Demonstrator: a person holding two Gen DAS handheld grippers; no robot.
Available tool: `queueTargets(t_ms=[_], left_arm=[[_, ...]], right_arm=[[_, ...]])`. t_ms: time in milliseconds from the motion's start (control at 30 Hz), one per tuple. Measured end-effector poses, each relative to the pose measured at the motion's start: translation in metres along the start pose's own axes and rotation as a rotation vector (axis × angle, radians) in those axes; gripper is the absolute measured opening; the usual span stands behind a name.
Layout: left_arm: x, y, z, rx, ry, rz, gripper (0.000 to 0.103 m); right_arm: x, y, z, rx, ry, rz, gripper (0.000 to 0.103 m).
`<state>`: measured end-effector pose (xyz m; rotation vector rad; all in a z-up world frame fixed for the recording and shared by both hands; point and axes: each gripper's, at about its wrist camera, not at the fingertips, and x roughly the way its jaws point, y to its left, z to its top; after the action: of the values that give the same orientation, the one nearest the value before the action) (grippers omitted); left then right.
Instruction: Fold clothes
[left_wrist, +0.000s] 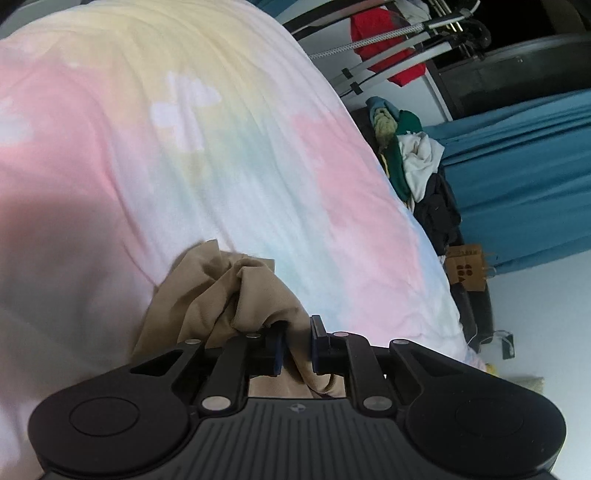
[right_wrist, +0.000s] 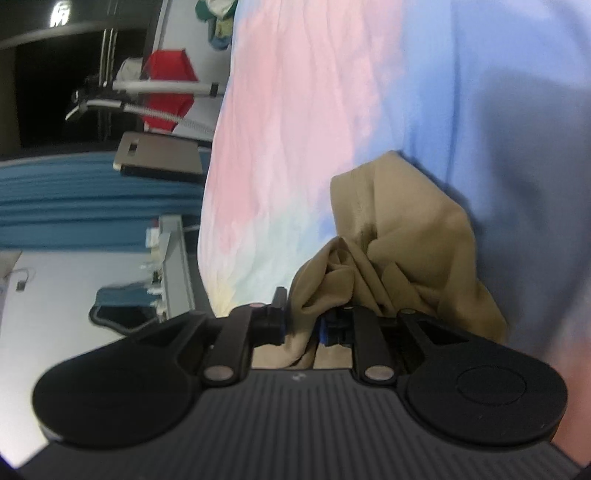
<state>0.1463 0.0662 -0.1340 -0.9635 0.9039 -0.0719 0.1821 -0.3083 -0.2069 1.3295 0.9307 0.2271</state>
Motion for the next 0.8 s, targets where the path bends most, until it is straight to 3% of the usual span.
queueTargets(t_ms=[100,167,267,333,400,433,500,567,667,800], left_arm=[[-0.004,-0.003,-0.003,0.02,-0.007,-0.015,0.028],[-0.011,-0.011,-0.009,0.078,-0.03,-0.037,0.058],[-0.022,-0.029,-0.022,0.229,-0.08,-0.044,0.081],[-0.023,-0.039,-0.032,0.364,-0.106,-0.017,0.081],[-0.022,-0.044,-0.041,0.484,-0.145,0.031,0.081],[-0.018,-0.045,-0.045,0.541,-0.164,0.061,0.081],[-0.005,-0.045,-0.05,0.62,-0.181,0.113,0.081],[0.008,-0.045,-0.053,0.648,-0.17,0.137,0.08],[0.021,-0.05,-0.059,0.707,-0.166,0.169,0.08],[0.012,-0.054,-0.066,0.76,-0.172,0.174,0.08]], right_arm=[[-0.005,0.006,-0.004,-0.072,-0.002,0.041,0.045],[-0.013,0.015,-0.013,-0.137,-0.005,0.082,0.069],[-0.024,0.037,-0.029,-0.333,-0.016,0.099,0.079],[-0.028,0.051,-0.04,-0.483,-0.031,0.088,0.079],[-0.026,0.06,-0.049,-0.613,-0.06,0.049,0.078],[-0.022,0.063,-0.052,-0.674,-0.079,0.012,0.072],[-0.01,0.068,-0.059,-0.808,-0.124,-0.125,0.04],[0.007,0.068,-0.064,-0.917,-0.16,-0.263,0.021],[0.023,0.062,-0.065,-0.977,-0.162,-0.337,0.019],[0.012,0.064,-0.072,-1.019,-0.19,-0.342,0.021]])
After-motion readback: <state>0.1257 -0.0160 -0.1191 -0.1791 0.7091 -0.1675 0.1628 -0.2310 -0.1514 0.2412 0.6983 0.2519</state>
